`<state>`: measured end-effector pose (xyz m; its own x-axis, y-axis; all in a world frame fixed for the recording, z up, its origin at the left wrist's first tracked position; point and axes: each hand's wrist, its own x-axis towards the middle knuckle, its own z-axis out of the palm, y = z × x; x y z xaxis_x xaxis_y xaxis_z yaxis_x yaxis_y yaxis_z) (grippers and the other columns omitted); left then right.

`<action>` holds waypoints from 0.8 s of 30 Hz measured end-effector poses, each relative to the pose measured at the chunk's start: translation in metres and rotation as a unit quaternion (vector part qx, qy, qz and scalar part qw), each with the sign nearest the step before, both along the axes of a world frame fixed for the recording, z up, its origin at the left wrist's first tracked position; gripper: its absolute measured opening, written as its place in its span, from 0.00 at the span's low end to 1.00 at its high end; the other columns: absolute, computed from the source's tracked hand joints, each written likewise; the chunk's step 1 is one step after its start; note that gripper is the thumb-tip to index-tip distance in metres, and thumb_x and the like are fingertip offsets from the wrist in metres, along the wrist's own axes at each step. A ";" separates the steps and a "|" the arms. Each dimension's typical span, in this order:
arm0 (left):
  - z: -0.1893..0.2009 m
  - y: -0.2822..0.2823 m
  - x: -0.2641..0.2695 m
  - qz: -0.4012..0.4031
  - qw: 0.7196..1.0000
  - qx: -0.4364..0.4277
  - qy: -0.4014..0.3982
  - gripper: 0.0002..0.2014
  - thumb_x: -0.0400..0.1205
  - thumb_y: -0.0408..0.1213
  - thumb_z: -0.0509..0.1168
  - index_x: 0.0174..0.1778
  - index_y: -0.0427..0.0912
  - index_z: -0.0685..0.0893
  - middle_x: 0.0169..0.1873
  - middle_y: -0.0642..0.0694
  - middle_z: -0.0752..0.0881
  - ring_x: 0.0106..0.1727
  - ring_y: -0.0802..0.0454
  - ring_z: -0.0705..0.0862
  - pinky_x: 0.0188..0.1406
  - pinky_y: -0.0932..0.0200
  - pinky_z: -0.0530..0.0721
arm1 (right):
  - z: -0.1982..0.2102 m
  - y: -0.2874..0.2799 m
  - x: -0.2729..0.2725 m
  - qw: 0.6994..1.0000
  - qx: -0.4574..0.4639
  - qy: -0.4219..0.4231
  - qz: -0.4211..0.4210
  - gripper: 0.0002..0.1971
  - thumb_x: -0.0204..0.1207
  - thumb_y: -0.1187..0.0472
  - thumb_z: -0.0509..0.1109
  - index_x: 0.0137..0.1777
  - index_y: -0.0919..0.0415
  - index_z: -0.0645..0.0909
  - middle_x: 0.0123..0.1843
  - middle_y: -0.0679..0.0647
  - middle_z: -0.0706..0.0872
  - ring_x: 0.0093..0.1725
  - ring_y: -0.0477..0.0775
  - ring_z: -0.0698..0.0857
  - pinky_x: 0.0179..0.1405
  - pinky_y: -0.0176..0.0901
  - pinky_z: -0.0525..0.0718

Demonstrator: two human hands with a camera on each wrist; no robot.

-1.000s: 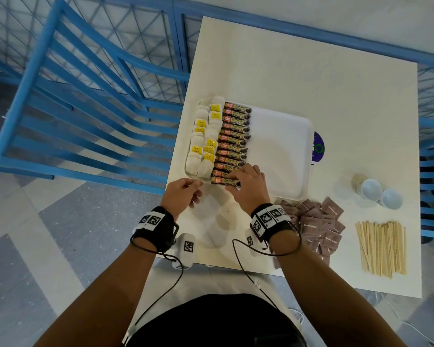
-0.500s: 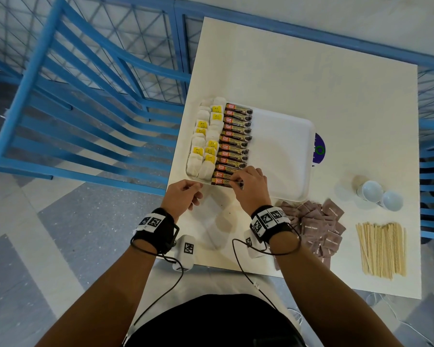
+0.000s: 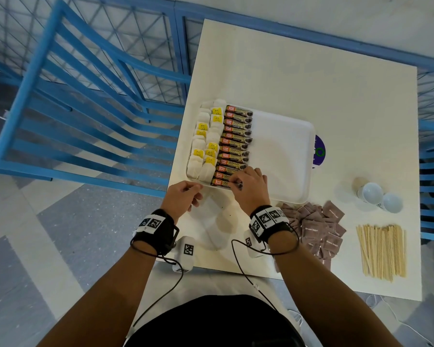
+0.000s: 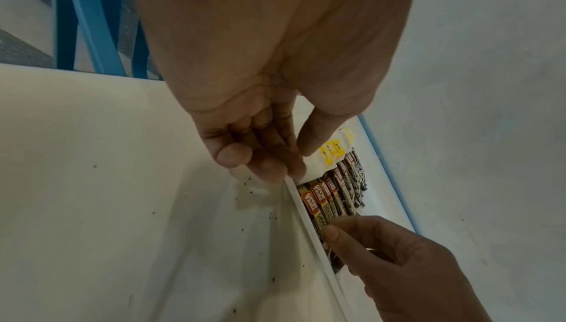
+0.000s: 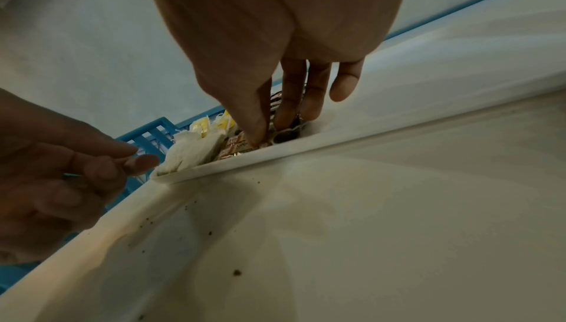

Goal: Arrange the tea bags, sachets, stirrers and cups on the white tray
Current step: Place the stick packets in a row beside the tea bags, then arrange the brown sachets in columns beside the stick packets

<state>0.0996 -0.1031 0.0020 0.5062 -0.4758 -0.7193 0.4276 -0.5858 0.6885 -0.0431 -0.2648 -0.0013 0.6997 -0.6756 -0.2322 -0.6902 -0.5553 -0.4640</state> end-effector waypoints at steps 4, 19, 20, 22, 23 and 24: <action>0.002 -0.001 0.002 -0.009 1.000 0.004 -0.005 0.06 0.87 0.37 0.67 0.52 0.41 0.89 0.36 0.46 0.91 0.33 0.51 0.83 0.27 0.60 0.75 | 0.000 0.000 0.001 1.000 -0.002 0.001 -0.006 0.05 0.79 0.51 0.73 0.51 0.50 0.86 0.53 0.46 0.83 0.57 0.52 0.75 0.60 0.51 0.73; 0.009 -0.011 0.002 -0.054 0.998 0.002 -0.018 0.06 0.87 0.35 0.67 0.52 0.38 0.88 0.36 0.46 0.90 0.32 0.50 0.82 0.27 0.61 0.74 | 0.012 0.002 -0.013 0.995 0.028 -0.076 -0.052 0.03 0.79 0.59 0.71 0.48 0.48 0.84 0.42 0.39 0.83 0.44 0.45 0.79 0.55 0.52 0.79; 0.010 -0.014 0.000 -0.062 0.998 -0.001 -0.021 0.06 0.86 0.34 0.67 0.53 0.38 0.88 0.36 0.45 0.90 0.32 0.50 0.82 0.26 0.62 0.74 | 0.013 0.003 -0.017 0.995 0.035 -0.082 -0.056 0.04 0.79 0.60 0.72 0.48 0.49 0.85 0.42 0.39 0.83 0.43 0.43 0.79 0.54 0.50 0.80; 0.013 -0.022 -0.005 -0.084 0.996 -0.012 -0.027 0.06 0.87 0.31 0.66 0.54 0.37 0.88 0.36 0.43 0.88 0.31 0.50 0.81 0.23 0.67 0.75 | 0.017 0.005 -0.027 0.992 0.043 -0.095 -0.066 0.04 0.79 0.61 0.72 0.49 0.50 0.86 0.42 0.41 0.85 0.40 0.41 0.79 0.50 0.45 0.83; 0.014 -0.026 -0.009 -0.097 0.995 -0.018 -0.033 0.06 0.86 0.30 0.66 0.54 0.37 0.88 0.36 0.43 0.88 0.30 0.50 0.81 0.22 0.69 0.75 | 0.020 0.006 -0.032 0.991 0.049 -0.100 -0.076 0.04 0.79 0.61 0.72 0.49 0.50 0.86 0.42 0.42 0.85 0.39 0.41 0.80 0.49 0.41 0.83; 0.016 -0.030 -0.013 -0.110 0.993 -0.022 -0.038 0.06 0.86 0.29 0.66 0.54 0.37 0.88 0.36 0.42 0.88 0.30 0.50 0.80 0.21 0.70 0.74 | 0.022 0.007 -0.038 0.989 0.056 -0.104 -0.088 0.05 0.79 0.62 0.72 0.49 0.50 0.86 0.43 0.42 0.85 0.39 0.41 0.81 0.47 0.37 0.82</action>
<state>0.0864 -0.1330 0.0176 0.4390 -0.6109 -0.6589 0.2379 -0.6281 0.7409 -0.0814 -0.2576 0.0212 0.6139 -0.7695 -0.1761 -0.6544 -0.3715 -0.6586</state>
